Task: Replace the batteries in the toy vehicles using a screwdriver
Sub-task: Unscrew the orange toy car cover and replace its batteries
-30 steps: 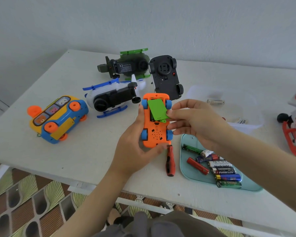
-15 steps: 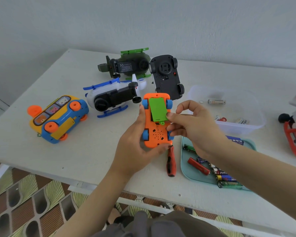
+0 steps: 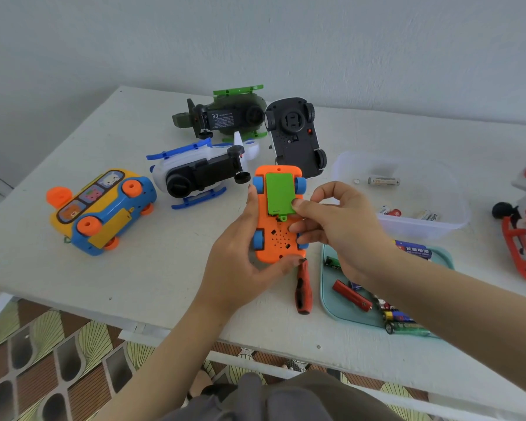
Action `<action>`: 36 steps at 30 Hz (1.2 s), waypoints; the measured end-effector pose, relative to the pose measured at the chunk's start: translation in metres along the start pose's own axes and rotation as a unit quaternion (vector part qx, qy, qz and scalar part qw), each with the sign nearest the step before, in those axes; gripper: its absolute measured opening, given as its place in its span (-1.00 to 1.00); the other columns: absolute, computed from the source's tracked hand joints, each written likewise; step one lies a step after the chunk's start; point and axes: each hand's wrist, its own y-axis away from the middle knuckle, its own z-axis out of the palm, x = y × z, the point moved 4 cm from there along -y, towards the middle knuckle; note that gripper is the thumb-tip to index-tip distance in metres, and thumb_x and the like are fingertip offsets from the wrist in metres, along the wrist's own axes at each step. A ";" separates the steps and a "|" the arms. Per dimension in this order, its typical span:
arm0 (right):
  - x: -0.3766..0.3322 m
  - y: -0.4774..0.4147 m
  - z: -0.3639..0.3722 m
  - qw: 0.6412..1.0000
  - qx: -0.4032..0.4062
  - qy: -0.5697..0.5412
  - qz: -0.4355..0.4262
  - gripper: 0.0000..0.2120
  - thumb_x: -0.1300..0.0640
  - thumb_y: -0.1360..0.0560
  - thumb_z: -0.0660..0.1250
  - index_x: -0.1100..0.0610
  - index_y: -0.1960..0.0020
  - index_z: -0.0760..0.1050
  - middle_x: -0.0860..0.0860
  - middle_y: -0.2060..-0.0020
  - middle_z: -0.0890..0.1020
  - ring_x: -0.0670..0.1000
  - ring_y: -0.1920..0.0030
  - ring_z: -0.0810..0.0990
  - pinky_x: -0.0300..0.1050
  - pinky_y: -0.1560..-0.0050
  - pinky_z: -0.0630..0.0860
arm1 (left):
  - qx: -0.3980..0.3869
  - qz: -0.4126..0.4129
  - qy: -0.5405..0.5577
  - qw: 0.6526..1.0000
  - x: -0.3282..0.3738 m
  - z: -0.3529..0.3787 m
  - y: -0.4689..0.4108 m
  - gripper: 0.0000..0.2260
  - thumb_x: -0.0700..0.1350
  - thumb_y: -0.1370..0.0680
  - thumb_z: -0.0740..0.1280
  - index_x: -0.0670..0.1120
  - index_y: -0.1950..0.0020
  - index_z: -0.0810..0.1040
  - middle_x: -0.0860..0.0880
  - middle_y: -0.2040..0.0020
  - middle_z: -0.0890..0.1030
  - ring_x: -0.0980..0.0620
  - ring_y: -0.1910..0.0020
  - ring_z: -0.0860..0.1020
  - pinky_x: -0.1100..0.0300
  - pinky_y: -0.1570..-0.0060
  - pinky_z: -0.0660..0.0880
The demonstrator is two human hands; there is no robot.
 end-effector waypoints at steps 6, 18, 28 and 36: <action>0.000 -0.003 -0.001 1.000 -0.009 0.005 0.018 -0.79 0.30 -0.47 0.39 0.16 0.17 0.35 0.13 0.43 0.61 -0.03 0.51 0.58 -0.21 0.51 0.53 | 0.001 -0.005 0.037 0.999 -0.001 -0.002 0.000 -0.21 0.33 -0.44 0.33 0.07 -0.53 0.06 0.33 -0.28 0.36 0.36 -0.12 0.51 0.47 -0.06 0.44; -0.017 -0.018 0.001 0.916 -0.025 0.337 -0.214 -0.77 0.20 -0.43 0.44 0.06 0.27 0.40 -0.05 0.49 0.53 -0.18 0.50 0.45 -0.37 0.39 0.36 | -0.012 -0.020 0.035 0.999 -0.004 -0.002 0.002 -0.32 0.35 -0.43 0.33 0.17 -0.46 0.18 0.20 -0.27 0.42 0.29 -0.19 0.50 0.43 -0.08 0.47; -0.009 -0.015 0.002 0.853 -0.040 0.405 -0.325 -0.86 0.20 -0.50 0.37 0.16 0.14 0.41 -0.01 0.45 0.50 -0.09 0.32 0.46 -0.33 0.36 0.35 | -0.011 -0.016 0.025 0.999 -0.007 0.000 0.005 -0.28 0.31 -0.45 0.34 0.03 -0.49 0.20 -0.08 -0.40 0.44 0.02 -0.34 0.47 0.35 -0.18 0.47; -0.007 -0.016 -0.003 0.852 -0.086 0.401 -0.325 -0.90 0.19 -0.54 0.31 0.16 0.11 0.41 0.04 0.46 0.49 -0.09 0.42 0.40 -0.32 0.40 0.31 | -0.013 -0.012 0.019 1.000 -0.007 0.000 0.004 -0.28 0.30 -0.45 0.34 -0.01 -0.49 0.23 -0.10 -0.37 0.47 0.00 -0.31 0.50 0.26 -0.16 0.52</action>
